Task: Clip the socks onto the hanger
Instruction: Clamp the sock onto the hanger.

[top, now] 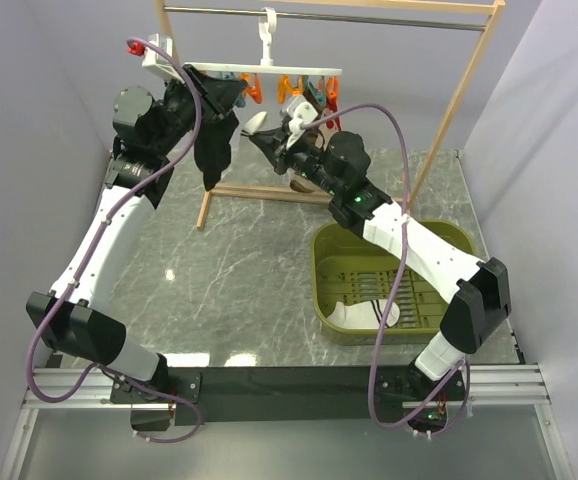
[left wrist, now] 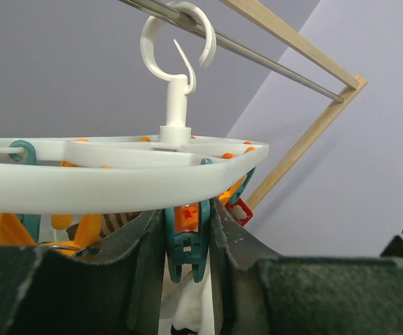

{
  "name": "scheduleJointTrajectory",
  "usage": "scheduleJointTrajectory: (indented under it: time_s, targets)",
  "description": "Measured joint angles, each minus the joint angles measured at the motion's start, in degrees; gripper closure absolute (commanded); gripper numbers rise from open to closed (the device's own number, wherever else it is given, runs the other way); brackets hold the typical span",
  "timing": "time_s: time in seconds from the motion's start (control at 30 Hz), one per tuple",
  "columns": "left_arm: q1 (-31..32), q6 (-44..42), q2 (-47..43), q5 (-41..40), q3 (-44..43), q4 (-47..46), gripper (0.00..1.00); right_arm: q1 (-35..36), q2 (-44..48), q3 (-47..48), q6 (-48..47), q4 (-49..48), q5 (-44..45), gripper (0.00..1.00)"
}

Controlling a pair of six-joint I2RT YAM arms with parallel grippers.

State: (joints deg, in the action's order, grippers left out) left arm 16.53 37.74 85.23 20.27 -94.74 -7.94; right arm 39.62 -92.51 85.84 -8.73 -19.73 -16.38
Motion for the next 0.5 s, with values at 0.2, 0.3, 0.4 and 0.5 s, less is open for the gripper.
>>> scheduleJointTrajectory:
  time_s: [0.2, 0.3, 0.4, 0.5]
  targets:
    - [0.00, 0.55, 0.02, 0.04, 0.00, -0.13, 0.76, 0.92, 1.11, -1.99, -4.09, -4.48, -0.35, 1.00]
    - [0.00, 0.87, 0.20, 0.48, 0.00, -0.66, 0.76, 1.40, 1.11, -1.99, -5.31, -5.03, -0.17, 1.00]
    - [0.00, 0.94, 0.33, 1.09, 0.00, -0.94, 0.76, 1.68, 1.05, -1.79, -6.01, -5.16, 0.31, 1.00]
    - [0.00, 0.94, 0.44, 1.57, 0.00, -1.29, 0.76, 1.88, -0.04, 0.28, -6.23, -4.79, 1.09, 1.00]
